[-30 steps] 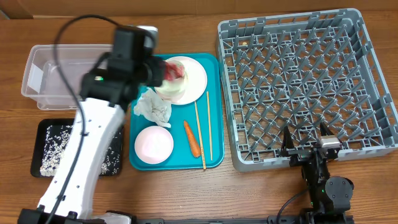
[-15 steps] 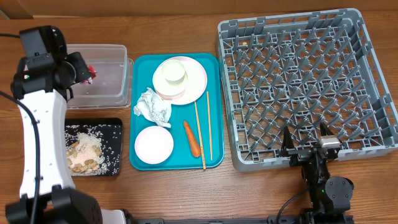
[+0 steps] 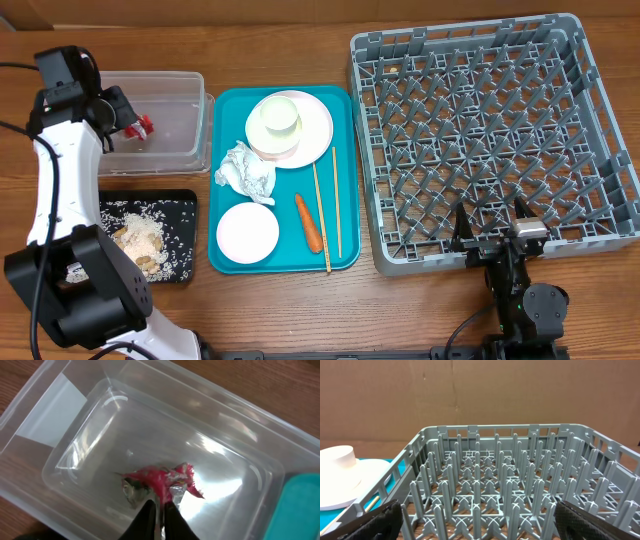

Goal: Sort waste into correct bins and load items into the dishwasher
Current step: 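Move the wrapper into the clear plastic bin and release it, then reach the left gripper to the crumpled white tissue and grasp it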

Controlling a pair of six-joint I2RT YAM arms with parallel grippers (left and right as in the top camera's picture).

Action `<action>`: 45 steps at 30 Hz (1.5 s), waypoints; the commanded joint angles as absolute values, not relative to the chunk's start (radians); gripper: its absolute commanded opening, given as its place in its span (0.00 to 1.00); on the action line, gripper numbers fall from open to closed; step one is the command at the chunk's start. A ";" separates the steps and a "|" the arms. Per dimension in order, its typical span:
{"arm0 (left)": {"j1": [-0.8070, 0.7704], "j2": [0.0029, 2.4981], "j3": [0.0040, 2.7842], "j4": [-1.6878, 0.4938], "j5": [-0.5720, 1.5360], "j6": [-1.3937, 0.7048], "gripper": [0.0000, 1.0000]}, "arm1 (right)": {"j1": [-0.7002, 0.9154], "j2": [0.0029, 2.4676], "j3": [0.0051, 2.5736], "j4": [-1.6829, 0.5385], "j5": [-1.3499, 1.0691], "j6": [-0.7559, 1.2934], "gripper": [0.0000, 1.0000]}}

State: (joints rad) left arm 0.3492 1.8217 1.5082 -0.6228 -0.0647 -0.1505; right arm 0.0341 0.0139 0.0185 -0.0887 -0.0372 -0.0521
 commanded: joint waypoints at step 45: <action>-0.122 1.655 1.589 -1.304 -0.016 -0.431 0.71 | 0.031 0.005 0.008 -0.081 -0.039 -0.053 1.00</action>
